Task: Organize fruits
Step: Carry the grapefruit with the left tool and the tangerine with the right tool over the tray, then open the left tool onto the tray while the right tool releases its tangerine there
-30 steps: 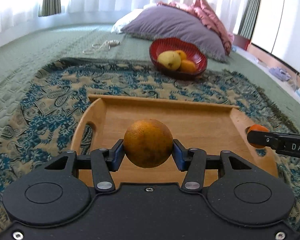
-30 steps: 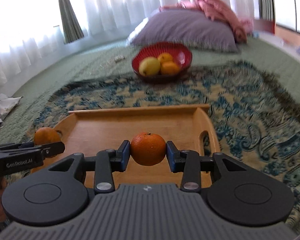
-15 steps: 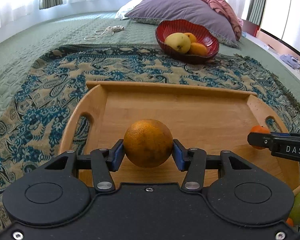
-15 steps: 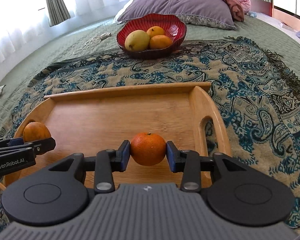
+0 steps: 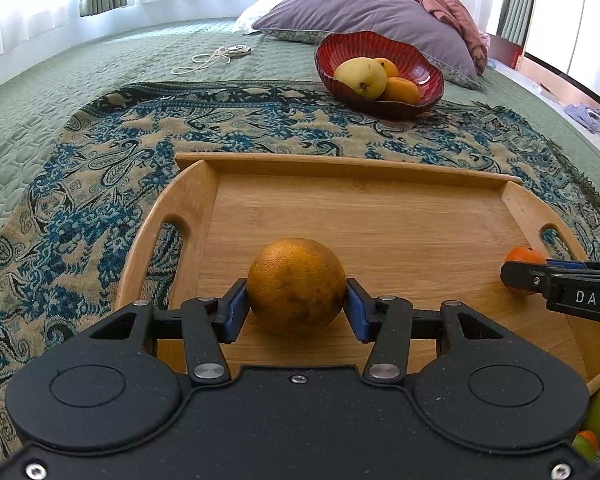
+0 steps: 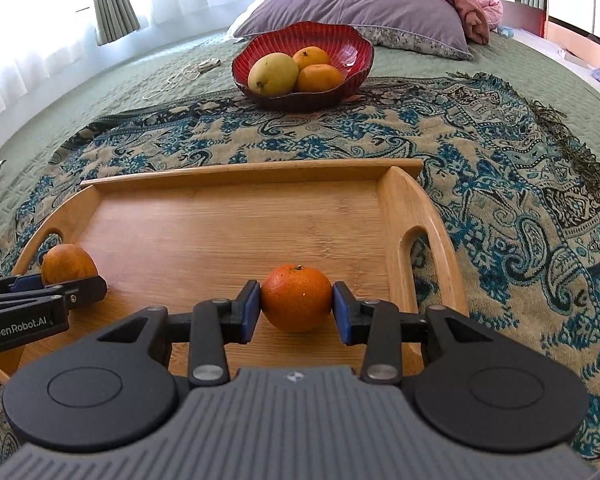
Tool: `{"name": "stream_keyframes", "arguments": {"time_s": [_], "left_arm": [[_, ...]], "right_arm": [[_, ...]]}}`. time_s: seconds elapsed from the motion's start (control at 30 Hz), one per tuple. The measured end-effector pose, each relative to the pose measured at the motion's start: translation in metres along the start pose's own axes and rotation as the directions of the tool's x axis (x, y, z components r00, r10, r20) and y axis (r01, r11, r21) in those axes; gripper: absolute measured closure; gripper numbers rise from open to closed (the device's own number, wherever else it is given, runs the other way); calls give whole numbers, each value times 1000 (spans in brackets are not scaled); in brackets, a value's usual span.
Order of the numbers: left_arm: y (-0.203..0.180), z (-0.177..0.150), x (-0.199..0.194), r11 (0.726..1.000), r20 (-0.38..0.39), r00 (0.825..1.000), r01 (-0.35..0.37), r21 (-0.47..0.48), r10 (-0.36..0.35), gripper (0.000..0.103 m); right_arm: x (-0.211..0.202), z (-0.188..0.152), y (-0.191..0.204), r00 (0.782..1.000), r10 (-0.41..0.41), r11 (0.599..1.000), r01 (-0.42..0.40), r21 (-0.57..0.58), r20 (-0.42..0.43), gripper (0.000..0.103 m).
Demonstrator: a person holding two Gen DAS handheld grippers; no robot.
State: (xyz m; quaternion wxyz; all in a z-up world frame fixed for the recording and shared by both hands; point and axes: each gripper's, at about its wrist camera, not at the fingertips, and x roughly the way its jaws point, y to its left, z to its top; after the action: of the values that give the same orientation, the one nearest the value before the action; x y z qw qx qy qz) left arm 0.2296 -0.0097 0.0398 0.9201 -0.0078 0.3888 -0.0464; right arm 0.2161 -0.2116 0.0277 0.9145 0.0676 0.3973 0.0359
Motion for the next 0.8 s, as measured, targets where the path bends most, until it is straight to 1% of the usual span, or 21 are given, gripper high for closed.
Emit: {"name": "stream_keyframes", "arguments": {"time_s": [0.27, 0.37, 0.4, 0.47, 0.53, 0.57, 0.6, 0.67, 0.7, 0.73, 0.77, 0.8], "left_arm": [[0, 0, 0, 1000, -2, 1000, -2, 1, 2, 54], [1, 0, 0, 1000, -6, 1000, 0, -3, 0, 54], [1, 0, 0, 1000, -7, 1000, 1, -1, -1, 54], [2, 0, -3, 1000, 0, 1000, 2, 12, -2, 50], [1, -1, -7, 1000, 13, 1000, 1, 24, -2, 39], [1, -1, -9, 1000, 16, 1000, 2, 28, -3, 38], [1, -1, -11, 1000, 17, 1000, 4, 30, -4, 35], [1, -1, -16, 999, 20, 1000, 8, 32, -8, 29], [2, -2, -19, 999, 24, 1000, 12, 32, -13, 26], [1, -1, -21, 999, 26, 999, 19, 32, -20, 24], [1, -2, -25, 999, 29, 999, 30, 31, -31, 24], [1, -4, -29, 999, 32, 999, 42, 31, -43, 21]], "right_arm": [[0, 0, 0, 1000, -2, 1000, 2, 0, -3, 58], [-1, -1, 0, 1000, 2, 1000, -2, -3, -5, 54], [-1, -1, 0, 1000, 4, 1000, -4, -6, -7, 51], [-3, -2, 0, 1000, 8, 1000, -8, -9, -7, 49], [-4, -3, -1, 1000, 12, 1000, -12, -11, -9, 49], [-5, -4, -1, 1000, 14, 1000, -14, -13, -9, 49], [-6, -4, -1, 1000, 14, 1000, -14, -14, -7, 41], [-10, -5, -1, 1000, 18, 1000, -18, -18, -3, 38], [-11, -5, 0, 1000, 22, 1000, -22, -20, -4, 35], [-13, -5, 1, 1000, 26, 999, -26, -23, -5, 32], [-16, -5, 2, 1000, 28, 999, -28, -28, -5, 31], [-19, -6, 3, 1000, 31, 999, -31, -38, -3, 29]]}}
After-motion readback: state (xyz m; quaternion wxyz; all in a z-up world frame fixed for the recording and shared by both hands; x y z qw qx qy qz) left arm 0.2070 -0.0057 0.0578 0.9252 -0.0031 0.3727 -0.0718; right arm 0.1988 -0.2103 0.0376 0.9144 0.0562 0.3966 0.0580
